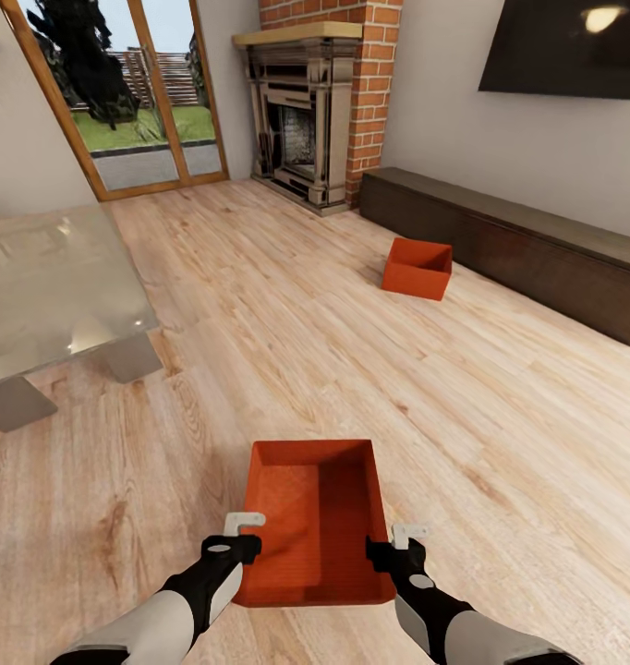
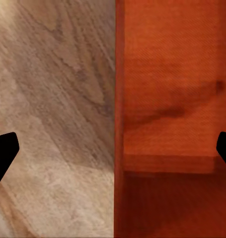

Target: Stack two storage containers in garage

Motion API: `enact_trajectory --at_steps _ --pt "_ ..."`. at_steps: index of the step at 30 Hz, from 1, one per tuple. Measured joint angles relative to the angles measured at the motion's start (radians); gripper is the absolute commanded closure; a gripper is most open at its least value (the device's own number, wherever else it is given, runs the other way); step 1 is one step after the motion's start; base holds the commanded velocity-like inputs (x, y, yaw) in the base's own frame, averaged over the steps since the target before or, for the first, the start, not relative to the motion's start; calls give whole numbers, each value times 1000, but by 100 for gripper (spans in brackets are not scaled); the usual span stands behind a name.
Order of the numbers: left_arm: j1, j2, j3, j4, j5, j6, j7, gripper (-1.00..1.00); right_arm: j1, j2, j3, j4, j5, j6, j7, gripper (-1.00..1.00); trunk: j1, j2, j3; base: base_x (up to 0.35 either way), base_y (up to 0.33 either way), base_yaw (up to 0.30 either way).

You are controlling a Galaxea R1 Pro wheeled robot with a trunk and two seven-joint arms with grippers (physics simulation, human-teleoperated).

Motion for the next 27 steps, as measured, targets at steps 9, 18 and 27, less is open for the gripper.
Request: enact_trajectory --at_steps 9,18,27 --pt "0 0 0 1 0 -32 5 -100 0 0 0 0 3 0 0 -100 15 -28 -12 0 0 0" --pt "0 0 0 1 0 -33 5 -100 0 -2 3 0 5 0 1 -100 46 -84 -38 0 0 0" --pt "0 -1 0 1 0 -33 5 -100 0 -3 7 0 12 -2 9 -100 46 -84 -38 0 0 0"
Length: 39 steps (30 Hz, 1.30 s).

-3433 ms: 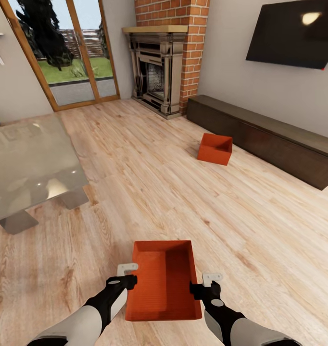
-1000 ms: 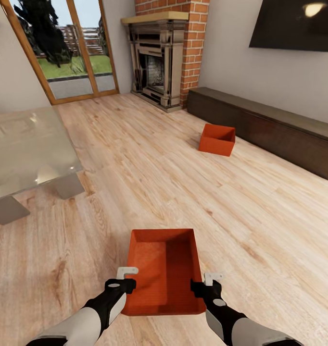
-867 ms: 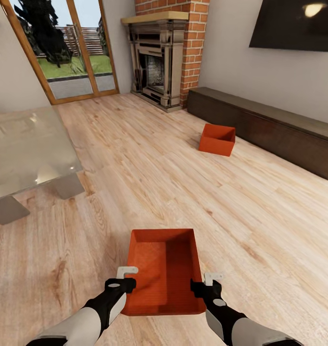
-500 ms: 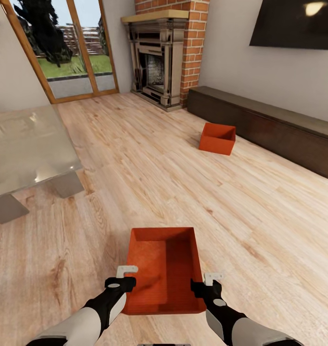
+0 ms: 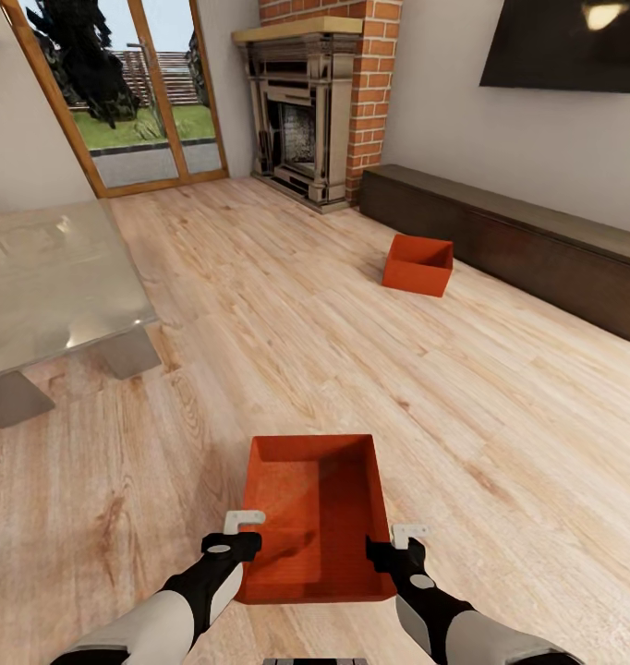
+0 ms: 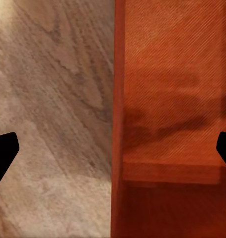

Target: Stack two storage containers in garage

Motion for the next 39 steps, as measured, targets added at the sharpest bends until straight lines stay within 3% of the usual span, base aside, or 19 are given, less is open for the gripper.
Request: enact_trajectory --at_steps 10,19,28,39 --pt "0 1 2 0 1 0 1 -100 0 -2 1 0 30 -1 5 -100 0 0 0 0 0 0" --pt "0 1 2 -1 1 0 1 -100 0 -4 0 0 31 -2 5 -100 0 0 0 0 0 0" --pt "0 1 2 -1 1 0 1 -100 0 -29 -1 0 32 -2 7 -100 0 0 0 0 0 0" --pt "0 1 2 -1 16 -1 2 -100 0 -31 -1 0 32 -4 7 -100 0 0 0 0 0 0"
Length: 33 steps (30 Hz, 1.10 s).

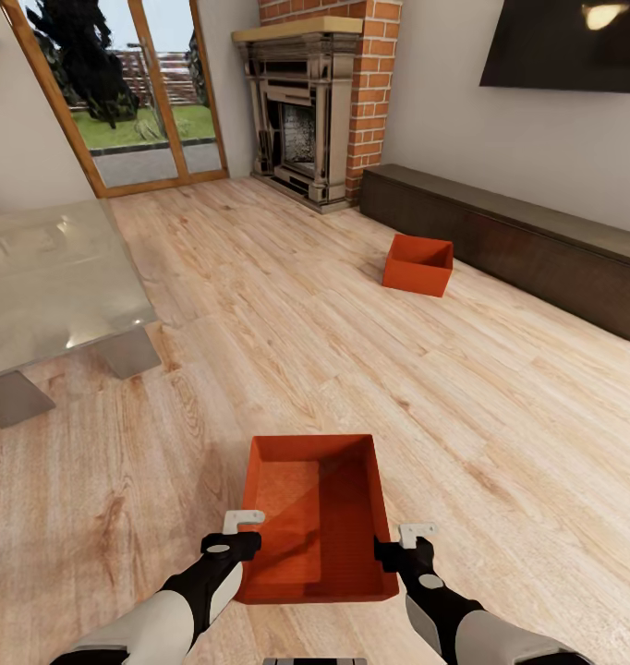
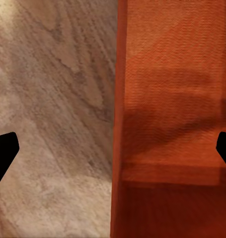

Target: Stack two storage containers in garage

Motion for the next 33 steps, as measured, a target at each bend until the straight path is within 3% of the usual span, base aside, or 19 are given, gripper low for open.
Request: enact_trajectory --at_steps 18,33 --pt "0 1 0 0 2 0 0 -100 0 -1 0 0 -2 -18 0 -100 69 -126 -56 0 0 0" --pt "0 2 0 0 2 0 0 -100 0 -1 0 0 -2 -18 0 -100 69 -126 -56 0 0 0"
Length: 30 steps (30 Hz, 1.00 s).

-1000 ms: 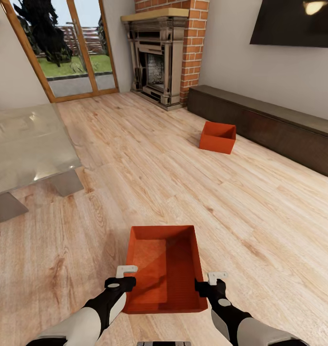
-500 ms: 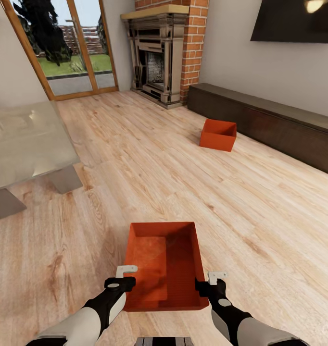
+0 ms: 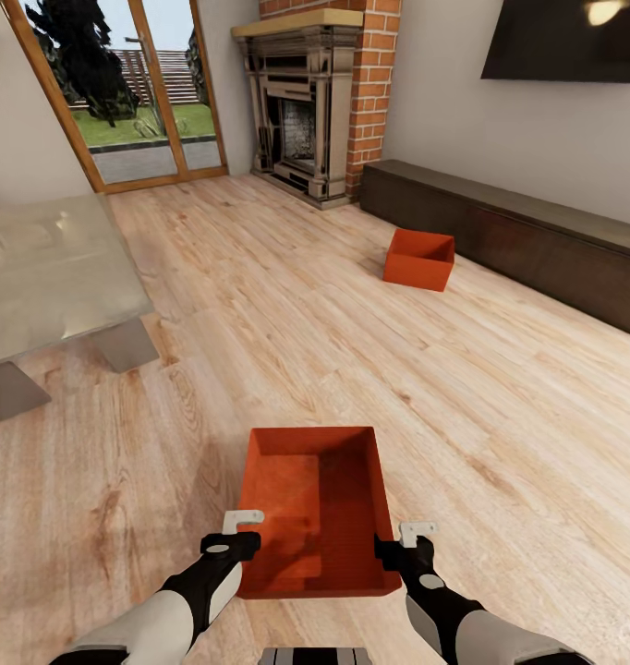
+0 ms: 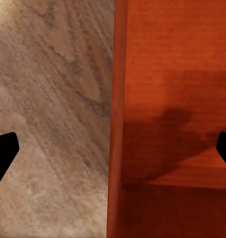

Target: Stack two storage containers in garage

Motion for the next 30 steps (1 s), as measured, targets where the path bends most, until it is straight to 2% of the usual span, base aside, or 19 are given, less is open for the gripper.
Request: enact_trajectory --at_steps 30 --pt "0 0 -1 -2 0 0 6 -100 0 0 0 0 0 0 0 -100 0 0 0 34 0 0"
